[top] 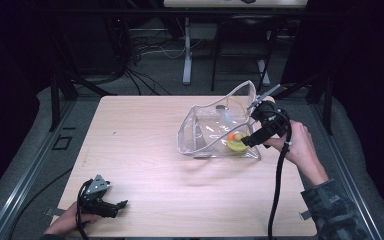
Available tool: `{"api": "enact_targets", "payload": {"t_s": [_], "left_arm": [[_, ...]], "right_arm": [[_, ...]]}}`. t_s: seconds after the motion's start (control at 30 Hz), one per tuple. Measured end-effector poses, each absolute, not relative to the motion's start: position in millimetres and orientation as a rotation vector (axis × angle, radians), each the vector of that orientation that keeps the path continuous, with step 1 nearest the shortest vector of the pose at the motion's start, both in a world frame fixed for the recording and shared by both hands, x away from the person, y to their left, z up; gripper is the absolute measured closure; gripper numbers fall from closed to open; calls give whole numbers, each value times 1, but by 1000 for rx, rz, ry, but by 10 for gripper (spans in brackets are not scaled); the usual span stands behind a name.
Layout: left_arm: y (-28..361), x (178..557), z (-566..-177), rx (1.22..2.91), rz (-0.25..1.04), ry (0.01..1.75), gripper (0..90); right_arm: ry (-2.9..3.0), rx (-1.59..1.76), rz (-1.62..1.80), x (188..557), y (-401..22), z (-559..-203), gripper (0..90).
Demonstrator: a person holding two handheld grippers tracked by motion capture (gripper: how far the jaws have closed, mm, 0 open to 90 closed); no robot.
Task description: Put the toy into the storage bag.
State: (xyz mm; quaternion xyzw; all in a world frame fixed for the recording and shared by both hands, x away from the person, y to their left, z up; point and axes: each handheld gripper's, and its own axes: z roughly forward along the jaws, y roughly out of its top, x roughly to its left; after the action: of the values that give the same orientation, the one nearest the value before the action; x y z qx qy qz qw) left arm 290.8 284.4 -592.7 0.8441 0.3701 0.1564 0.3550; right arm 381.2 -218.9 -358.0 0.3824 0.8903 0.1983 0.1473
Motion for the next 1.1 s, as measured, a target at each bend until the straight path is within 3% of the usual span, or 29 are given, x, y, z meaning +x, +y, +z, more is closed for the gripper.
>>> {"api": "enact_targets", "payload": {"t_s": [0.03,0.1,1.1], "left_arm": [[284,291,-593,2179,399,960,0],[284,291,-593,2181,400,958,0],[284,291,-593,2183,402,957,0]], "right_arm": [[2579,1112,561,381,-221,-369,20],[2581,1139,546,381,-223,-380,0],[2569,1401,520,371,-267,-512,0]]}}
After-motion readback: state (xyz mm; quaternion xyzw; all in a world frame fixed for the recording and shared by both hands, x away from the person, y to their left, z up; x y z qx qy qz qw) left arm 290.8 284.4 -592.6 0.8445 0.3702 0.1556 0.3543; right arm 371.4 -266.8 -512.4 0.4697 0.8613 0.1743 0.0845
